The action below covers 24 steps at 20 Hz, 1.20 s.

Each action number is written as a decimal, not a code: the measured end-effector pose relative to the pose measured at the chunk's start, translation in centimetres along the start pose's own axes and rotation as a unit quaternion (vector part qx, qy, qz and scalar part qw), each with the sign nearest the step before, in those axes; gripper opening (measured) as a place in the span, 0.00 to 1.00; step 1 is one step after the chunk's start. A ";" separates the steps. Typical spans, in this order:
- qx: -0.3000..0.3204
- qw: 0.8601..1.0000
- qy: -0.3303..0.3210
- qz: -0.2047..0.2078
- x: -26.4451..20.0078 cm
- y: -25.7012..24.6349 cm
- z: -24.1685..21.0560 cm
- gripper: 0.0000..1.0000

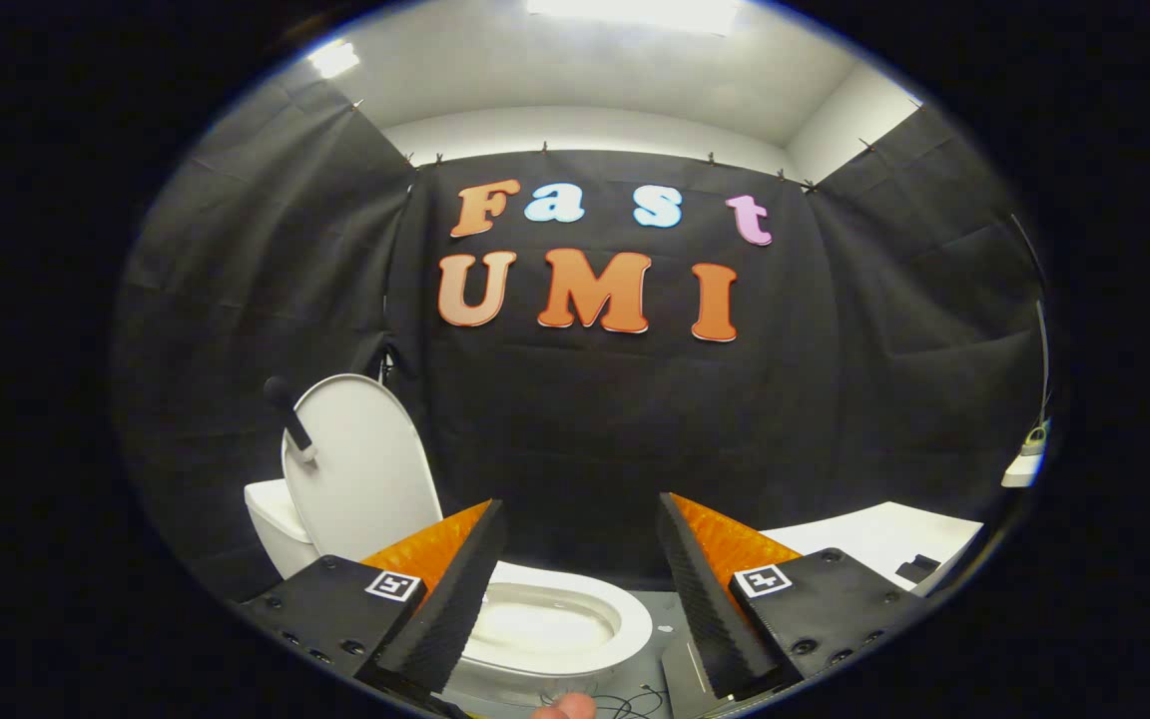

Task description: Open the toilet lid.

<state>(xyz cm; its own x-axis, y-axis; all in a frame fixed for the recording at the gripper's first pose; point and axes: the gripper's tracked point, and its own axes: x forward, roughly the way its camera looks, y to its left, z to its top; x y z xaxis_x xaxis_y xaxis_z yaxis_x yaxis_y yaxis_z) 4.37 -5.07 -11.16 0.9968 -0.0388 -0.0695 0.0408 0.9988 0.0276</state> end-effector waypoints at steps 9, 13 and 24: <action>-0.001 1.000 -0.009 0.003 -0.3 0.2 1.0 0.98; 0.004 1.000 -0.020 0.000 -0.8 -0.1 1.8 0.98; 0.008 1.000 -0.022 -0.001 -1.1 -0.4 2.0 0.98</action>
<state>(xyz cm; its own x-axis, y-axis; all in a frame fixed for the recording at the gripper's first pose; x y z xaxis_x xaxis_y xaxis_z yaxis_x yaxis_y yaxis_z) 3.39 -5.47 -9.14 0.9988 -0.0423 -0.0256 0.0433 0.9981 0.0434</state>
